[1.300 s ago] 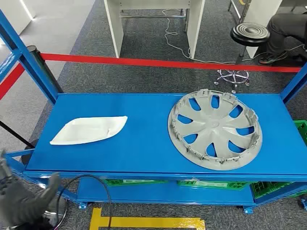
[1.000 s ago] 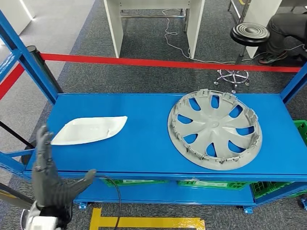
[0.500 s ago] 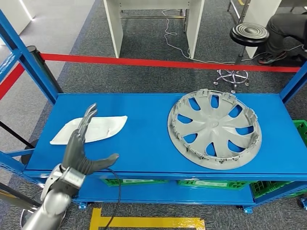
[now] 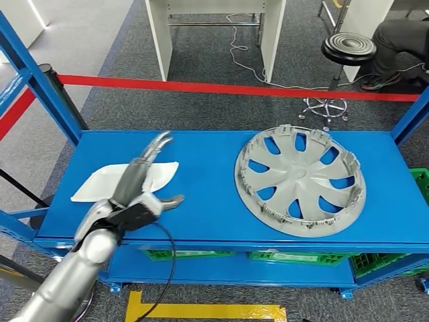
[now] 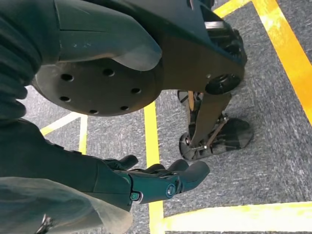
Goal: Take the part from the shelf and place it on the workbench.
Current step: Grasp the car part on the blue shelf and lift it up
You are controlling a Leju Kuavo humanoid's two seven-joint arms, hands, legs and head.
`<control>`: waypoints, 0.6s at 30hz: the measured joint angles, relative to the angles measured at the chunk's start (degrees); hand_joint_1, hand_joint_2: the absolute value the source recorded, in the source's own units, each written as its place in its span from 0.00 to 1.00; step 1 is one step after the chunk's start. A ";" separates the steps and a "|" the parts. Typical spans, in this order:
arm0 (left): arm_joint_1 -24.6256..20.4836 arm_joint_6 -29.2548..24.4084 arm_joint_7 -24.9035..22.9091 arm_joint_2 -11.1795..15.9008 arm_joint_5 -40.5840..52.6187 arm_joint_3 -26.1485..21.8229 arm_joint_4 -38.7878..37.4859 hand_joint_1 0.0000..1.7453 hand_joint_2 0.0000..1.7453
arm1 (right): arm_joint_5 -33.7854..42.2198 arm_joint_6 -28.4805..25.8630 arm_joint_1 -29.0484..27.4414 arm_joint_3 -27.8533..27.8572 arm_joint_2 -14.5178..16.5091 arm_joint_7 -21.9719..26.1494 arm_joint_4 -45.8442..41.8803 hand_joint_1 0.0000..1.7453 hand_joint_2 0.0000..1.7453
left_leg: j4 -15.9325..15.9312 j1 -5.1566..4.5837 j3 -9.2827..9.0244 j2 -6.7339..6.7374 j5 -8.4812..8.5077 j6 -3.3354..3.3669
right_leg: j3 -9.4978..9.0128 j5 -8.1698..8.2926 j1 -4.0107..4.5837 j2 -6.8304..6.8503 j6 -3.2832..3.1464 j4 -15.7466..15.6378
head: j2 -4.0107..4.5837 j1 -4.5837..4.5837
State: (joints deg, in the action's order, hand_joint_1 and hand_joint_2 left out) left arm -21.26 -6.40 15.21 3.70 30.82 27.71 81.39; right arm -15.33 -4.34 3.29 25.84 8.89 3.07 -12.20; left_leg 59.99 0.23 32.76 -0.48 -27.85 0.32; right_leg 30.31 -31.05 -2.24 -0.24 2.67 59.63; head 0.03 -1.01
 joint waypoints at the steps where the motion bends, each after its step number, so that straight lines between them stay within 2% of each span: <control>1: -1.76 0.20 -0.99 -0.51 1.28 1.22 -2.10 0.00 1.00 | -0.22 0.44 0.22 0.01 -0.02 -0.25 0.00 0.00 0.75 | 0.01 0.00 0.04 0.00 0.03 0.02 | 0.01 0.03 0.00 -0.01 0.01 0.00 | 0.00 0.01; 4: -6.68 0.25 -3.12 -1.74 4.62 4.87 -8.28 0.00 1.00 | -0.75 2.27 0.80 -0.01 -0.03 0.01 0.00 0.00 0.00 | 0.02 -0.01 0.10 0.03 0.08 0.06 | 0.04 0.15 0.00 -0.11 0.04 0.00 | -0.01 0.00; 10: -13.02 0.88 -5.03 -3.25 8.97 9.56 -17.87 0.00 1.00 | -1.67 5.45 1.70 -0.09 0.40 1.33 0.00 0.00 0.00 | 0.03 0.00 0.12 0.04 0.12 0.08 | 0.08 0.19 0.00 -0.13 0.06 0.00 | -0.01 -0.01; 16: -15.04 -0.58 -7.36 -4.33 12.15 12.16 -25.18 0.00 1.00 | -2.77 5.66 2.15 -0.35 1.34 0.60 0.00 0.00 0.00 | 0.02 0.00 0.15 0.03 0.12 0.08 | 0.10 0.19 0.00 -0.13 0.06 0.01 | 0.00 0.00; 18: -15.04 -1.92 -8.43 -4.52 14.33 12.94 -27.28 0.00 0.50 | -2.86 5.66 2.17 -0.36 1.61 0.18 0.00 0.00 0.00 | 0.02 0.00 0.17 0.03 0.12 0.08 | 0.11 0.19 0.00 -0.13 0.06 0.01 | -0.01 0.01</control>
State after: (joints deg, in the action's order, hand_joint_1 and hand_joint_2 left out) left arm -36.30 -8.32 6.78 -0.82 45.16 40.64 54.10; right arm -18.19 1.32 5.46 25.49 10.50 3.25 -12.20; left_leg 60.01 0.22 32.93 -0.45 -27.73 0.40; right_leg 30.42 -30.86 -2.24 -0.37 2.73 59.64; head 0.03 -1.00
